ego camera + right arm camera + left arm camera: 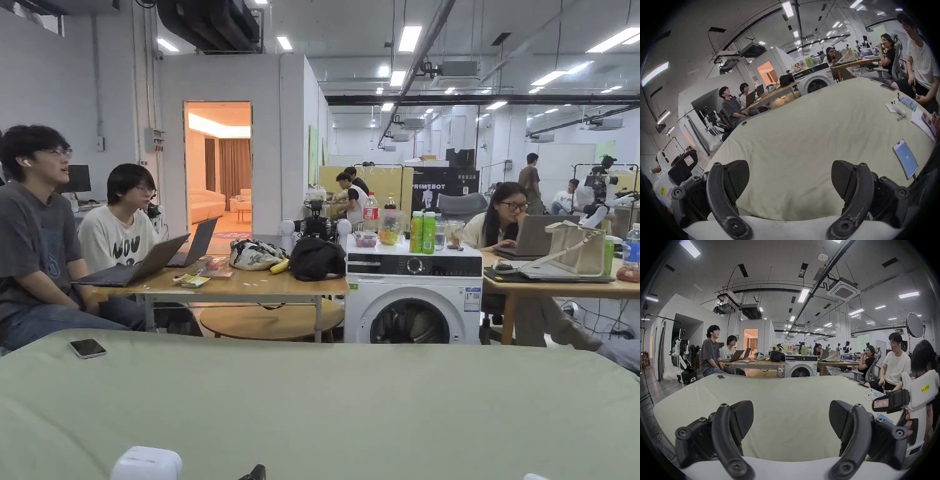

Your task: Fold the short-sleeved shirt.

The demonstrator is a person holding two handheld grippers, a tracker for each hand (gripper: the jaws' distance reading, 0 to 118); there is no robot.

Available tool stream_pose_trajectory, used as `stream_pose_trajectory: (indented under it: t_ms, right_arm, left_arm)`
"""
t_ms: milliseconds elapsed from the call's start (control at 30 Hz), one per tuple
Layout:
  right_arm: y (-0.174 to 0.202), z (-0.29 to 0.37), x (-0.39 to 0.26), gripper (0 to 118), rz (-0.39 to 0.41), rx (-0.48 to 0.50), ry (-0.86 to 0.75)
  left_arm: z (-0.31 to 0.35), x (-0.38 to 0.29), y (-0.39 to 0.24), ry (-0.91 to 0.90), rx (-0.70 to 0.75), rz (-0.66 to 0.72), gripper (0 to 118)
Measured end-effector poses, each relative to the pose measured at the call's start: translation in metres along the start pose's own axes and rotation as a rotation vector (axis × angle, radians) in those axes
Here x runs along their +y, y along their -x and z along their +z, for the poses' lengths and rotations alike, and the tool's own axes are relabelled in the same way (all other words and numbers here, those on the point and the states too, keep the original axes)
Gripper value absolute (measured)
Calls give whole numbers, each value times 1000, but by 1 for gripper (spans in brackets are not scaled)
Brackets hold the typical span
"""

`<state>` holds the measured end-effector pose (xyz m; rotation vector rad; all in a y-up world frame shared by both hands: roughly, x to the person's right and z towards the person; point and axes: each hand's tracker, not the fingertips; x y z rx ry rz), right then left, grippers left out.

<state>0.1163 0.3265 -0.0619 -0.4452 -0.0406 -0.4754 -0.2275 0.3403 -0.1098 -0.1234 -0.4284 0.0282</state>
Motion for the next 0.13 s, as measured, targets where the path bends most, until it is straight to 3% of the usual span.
stream_pose_trajectory:
  t_ms: [133]
  right_arm:
    - [-1, 2, 4, 104, -15, -12, 1]
  left_arm:
    - [-1, -1, 1, 6, 2, 5, 97]
